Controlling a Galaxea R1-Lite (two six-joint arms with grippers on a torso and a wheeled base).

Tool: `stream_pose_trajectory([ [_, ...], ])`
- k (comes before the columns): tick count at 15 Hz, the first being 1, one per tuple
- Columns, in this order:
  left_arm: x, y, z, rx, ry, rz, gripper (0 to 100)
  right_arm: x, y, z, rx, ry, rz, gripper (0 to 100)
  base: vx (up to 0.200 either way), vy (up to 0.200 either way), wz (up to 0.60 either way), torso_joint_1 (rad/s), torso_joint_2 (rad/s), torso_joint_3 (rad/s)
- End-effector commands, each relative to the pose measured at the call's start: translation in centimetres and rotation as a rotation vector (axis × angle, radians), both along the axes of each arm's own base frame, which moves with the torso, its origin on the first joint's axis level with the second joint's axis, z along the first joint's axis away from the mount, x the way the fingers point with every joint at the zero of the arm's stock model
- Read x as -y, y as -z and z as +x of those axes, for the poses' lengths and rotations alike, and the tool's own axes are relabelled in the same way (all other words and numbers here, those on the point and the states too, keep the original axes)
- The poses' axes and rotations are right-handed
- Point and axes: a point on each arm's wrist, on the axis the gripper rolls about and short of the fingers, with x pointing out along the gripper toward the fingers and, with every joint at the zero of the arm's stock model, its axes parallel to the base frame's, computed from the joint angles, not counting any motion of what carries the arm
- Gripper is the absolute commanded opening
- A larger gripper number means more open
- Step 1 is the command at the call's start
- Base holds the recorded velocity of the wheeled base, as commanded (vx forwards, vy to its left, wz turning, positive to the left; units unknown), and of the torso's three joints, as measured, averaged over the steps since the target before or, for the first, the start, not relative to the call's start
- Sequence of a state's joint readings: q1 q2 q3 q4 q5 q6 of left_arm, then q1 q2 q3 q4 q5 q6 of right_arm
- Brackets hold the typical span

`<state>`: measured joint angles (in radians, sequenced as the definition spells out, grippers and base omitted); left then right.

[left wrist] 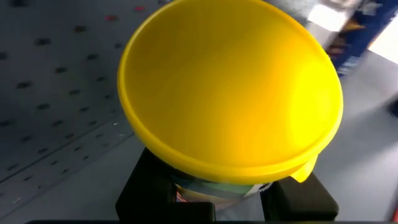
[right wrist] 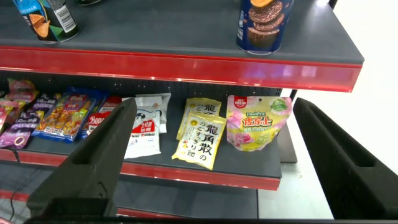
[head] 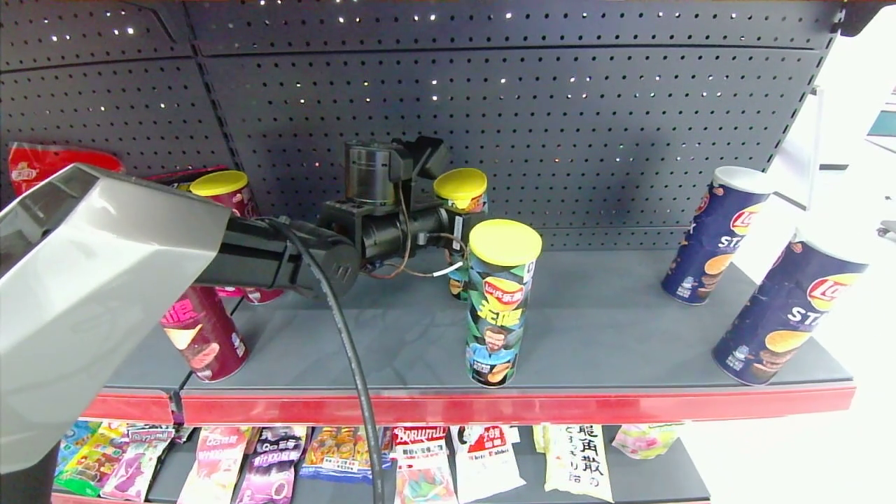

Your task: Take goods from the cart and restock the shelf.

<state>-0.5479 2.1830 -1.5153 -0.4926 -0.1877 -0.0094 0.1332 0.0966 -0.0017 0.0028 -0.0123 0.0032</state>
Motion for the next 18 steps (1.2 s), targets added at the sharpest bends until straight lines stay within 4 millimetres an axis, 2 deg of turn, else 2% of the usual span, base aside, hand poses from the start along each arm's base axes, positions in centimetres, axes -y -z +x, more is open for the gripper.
stream_pose_trajectory([
  [1,0.1,0.0,0.2,-0.001,-0.006,-0.003,0,0.0,0.0,0.0,-0.002,0.000,0.000,100,0.000,0.000,0.00,0.000,0.00,0.000],
  [6,0.2,0.2,0.3,-0.002,-0.006,-0.002,0,0.0,0.0,0.0,-0.002,0.000,0.000,100,0.000,0.000,0.00,0.000,0.00,0.000],
  [7,0.3,0.3,0.4,-0.003,-0.006,-0.002,100,0.0,0.0,0.0,0.000,0.000,0.000,100,0.000,0.000,0.00,0.000,0.00,0.000],
  [15,-0.2,-0.4,-0.2,-0.019,-0.018,-0.010,100,0.0,0.0,0.0,-0.002,0.000,0.000,100,0.000,0.000,0.00,0.000,0.00,0.000],
  [18,-2.2,-0.7,-1.8,-0.051,-0.050,0.014,100,0.0,0.0,0.0,-0.002,0.000,0.000,100,0.000,0.000,0.00,0.000,0.00,0.000],
])
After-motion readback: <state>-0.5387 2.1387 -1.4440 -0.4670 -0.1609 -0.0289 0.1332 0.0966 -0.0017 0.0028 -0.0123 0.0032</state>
